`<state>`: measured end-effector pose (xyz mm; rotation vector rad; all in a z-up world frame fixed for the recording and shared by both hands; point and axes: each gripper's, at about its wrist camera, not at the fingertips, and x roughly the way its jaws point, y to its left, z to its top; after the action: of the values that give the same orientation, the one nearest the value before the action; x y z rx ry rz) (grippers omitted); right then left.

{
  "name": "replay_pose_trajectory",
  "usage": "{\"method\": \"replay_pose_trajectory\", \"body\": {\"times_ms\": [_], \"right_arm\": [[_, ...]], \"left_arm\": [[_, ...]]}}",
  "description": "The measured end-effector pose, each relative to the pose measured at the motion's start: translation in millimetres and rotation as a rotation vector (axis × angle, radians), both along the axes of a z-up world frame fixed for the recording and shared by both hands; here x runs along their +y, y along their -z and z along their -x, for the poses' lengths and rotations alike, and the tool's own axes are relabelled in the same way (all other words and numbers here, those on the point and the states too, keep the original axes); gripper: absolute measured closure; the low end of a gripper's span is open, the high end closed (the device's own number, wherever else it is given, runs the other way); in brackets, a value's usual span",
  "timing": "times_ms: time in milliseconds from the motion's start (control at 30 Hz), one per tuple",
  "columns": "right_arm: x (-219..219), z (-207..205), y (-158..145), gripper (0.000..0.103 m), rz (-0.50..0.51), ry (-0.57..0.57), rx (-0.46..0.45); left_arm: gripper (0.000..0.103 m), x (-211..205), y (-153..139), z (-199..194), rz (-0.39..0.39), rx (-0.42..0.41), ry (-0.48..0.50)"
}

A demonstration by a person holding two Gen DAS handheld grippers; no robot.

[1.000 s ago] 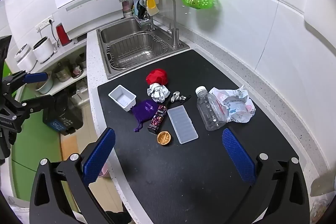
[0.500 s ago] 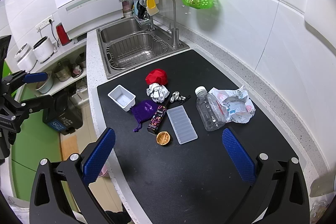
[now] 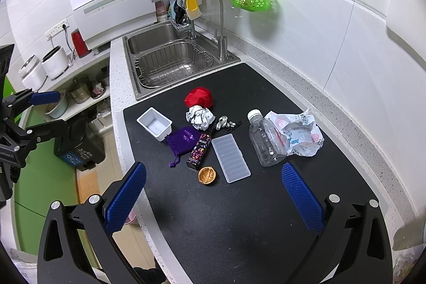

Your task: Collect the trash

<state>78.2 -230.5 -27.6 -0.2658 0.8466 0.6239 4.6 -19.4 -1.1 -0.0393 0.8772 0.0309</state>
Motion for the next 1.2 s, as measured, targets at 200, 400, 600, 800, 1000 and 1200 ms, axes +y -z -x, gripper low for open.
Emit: {"method": "replay_pose_trajectory", "body": {"times_ms": [200,400,600,800,1000,1200], "right_arm": [[-0.3,-0.3,-0.3,0.005,0.000,0.000,0.000],[-2.4,0.4,-0.6,0.005,-0.002,-0.001,0.001],[-0.3,0.4,-1.1,0.005,-0.005,-0.006,0.003],[-3.5,2.3,-3.3,0.005,-0.023,-0.011,0.006],[-2.2,3.1,-3.3,0.005,-0.034,-0.021,0.007],[-2.8,3.1,-4.1,0.005,-0.034,-0.018,0.002]], "left_arm": [[0.003,3.9,-0.5,0.7,0.001,0.001,0.002],[0.003,10.8,-0.3,2.1,0.003,0.000,0.003],[0.003,7.9,-1.6,-0.1,0.001,0.000,0.003],[0.003,7.5,-1.6,-0.1,0.003,-0.001,0.005],[0.003,3.8,-1.5,-2.7,-0.001,-0.001,0.007],[0.003,3.4,-4.2,-2.9,0.000,-0.002,0.010]]}}
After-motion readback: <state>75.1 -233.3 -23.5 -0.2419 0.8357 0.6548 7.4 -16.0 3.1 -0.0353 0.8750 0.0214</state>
